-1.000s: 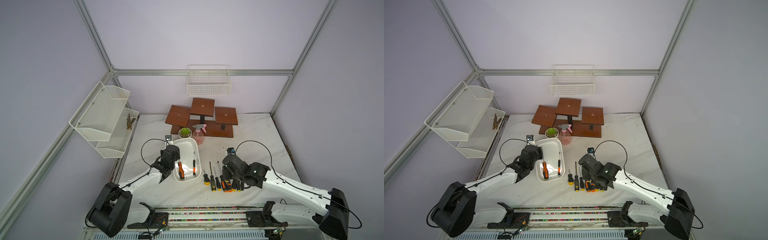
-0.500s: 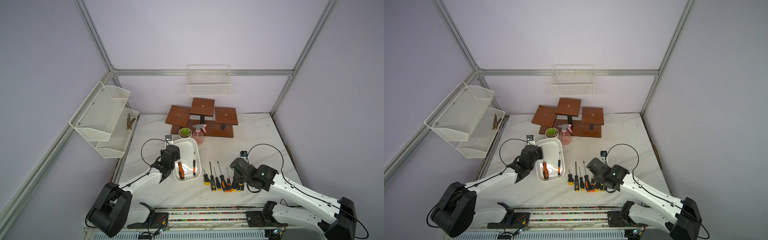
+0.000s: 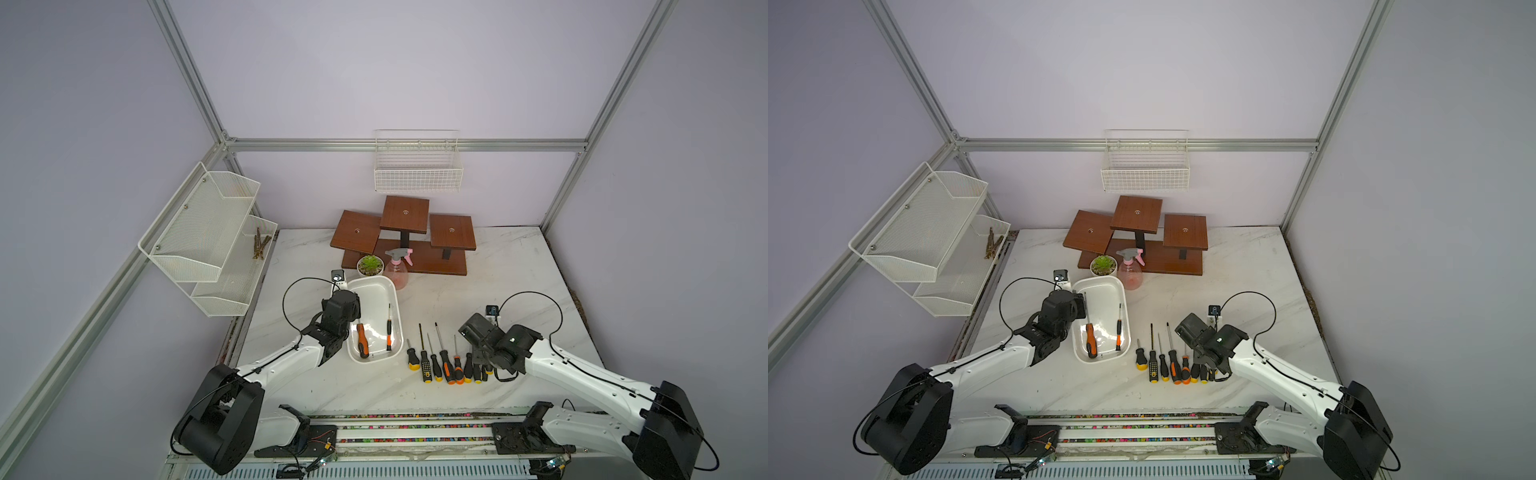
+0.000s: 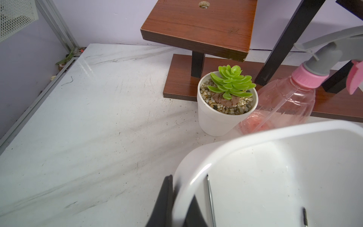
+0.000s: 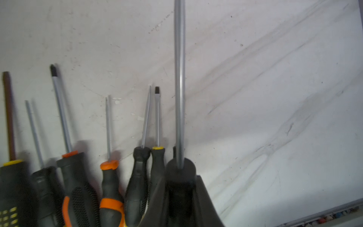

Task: Take out the screwdriver from the storage box
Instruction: Place the screwdriver at the center of the board.

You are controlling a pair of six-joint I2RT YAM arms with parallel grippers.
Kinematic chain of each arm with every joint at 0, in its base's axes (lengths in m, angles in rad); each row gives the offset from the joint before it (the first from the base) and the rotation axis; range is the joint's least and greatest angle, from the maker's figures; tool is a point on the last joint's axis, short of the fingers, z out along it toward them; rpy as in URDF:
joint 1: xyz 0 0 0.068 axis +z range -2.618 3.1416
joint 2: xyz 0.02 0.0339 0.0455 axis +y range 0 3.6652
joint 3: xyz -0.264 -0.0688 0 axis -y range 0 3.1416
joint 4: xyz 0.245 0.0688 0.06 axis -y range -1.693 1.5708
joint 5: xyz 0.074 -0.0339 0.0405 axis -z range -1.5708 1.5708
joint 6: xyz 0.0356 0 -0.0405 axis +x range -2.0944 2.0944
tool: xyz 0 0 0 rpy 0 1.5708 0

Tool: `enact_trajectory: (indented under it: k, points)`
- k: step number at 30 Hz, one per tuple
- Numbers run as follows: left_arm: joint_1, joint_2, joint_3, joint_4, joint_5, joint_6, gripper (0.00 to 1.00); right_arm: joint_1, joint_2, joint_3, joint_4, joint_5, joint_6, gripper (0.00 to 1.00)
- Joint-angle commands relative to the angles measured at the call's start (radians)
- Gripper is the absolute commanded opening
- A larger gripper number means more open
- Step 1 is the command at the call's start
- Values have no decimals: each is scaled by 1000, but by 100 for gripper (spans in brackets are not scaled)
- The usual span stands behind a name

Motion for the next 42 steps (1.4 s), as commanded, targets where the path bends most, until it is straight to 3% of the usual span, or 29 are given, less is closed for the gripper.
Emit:
enact_trajectory:
  k: [1, 16, 42]
  points:
    - [-4, -25, 2, 54, 13, 28, 0, -28, -18, -53, 41, -28, 24, 0]
    - [-4, -31, -5, 64, 18, 31, 0, -76, 74, -120, 151, -51, 25, 0]
    - [-4, -24, 1, 61, 17, 32, 0, -144, 86, -161, 226, -47, 15, 3]
